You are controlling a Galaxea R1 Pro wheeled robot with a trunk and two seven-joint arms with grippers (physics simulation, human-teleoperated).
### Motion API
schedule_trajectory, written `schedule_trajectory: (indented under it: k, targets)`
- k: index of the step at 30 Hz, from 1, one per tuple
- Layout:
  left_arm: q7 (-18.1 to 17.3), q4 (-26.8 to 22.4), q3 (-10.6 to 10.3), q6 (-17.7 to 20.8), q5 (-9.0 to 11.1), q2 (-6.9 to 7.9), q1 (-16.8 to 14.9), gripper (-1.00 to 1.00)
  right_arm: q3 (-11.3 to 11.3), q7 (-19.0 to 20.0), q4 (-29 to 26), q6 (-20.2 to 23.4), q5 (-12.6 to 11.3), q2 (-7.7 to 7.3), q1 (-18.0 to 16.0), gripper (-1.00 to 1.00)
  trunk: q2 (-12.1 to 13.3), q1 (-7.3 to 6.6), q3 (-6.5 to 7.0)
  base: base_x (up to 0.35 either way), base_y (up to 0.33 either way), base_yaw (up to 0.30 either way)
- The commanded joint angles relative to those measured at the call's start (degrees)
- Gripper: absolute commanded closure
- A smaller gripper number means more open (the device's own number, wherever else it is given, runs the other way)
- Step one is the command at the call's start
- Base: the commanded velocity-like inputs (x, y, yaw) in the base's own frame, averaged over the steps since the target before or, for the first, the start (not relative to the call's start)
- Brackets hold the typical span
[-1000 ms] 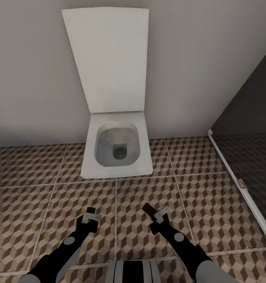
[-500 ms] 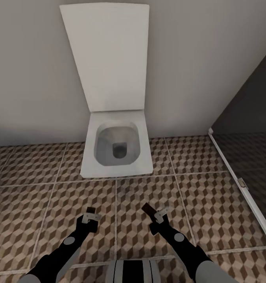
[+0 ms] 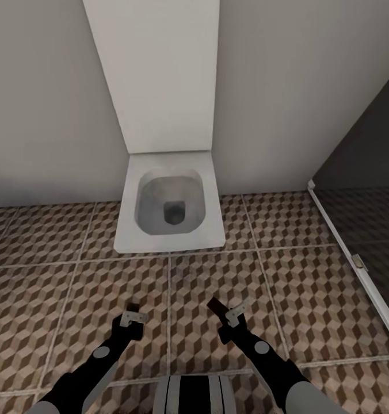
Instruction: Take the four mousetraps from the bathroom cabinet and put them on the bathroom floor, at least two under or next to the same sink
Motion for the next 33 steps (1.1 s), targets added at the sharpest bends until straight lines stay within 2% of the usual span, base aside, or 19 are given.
schedule_trajectory:
  k: [1,7,23,33]
  targets:
    - [0.62,-0.02,-0.49,-0.24,0.36,0.08,-0.06,1.0,-0.07,-0.1,0.03,-0.2,0.47,0.01,-0.03,1.0,-0.43,0.21,-0.31,0.0,0.0,0.0]
    - [0.62,-0.02,-0.5,-0.24,0.36,0.08,-0.06,1.0,-0.07,-0.1,0.03,-0.28,0.48,0.01,-0.03,1.0,-2.83,1.53,-1.93,0.0,0.0,0.0]
    - [0.62,-0.1,-0.49,-0.24,0.36,0.12,-0.06,1.0,-0.01,-0.1,0.03,-0.3,0.49,0.01,-0.03,1.0,-3.05,1.94,-6.93,0.0,0.0,0.0]
    - [0.59,-0.11,-0.49,-0.24,0.36,0.13,-0.06,1.0,0.01,-0.1,0.03,-0.37,0.55,0.01,-0.03,1.0,-3.05,1.94,-7.59,0.0,0.0,0.0]
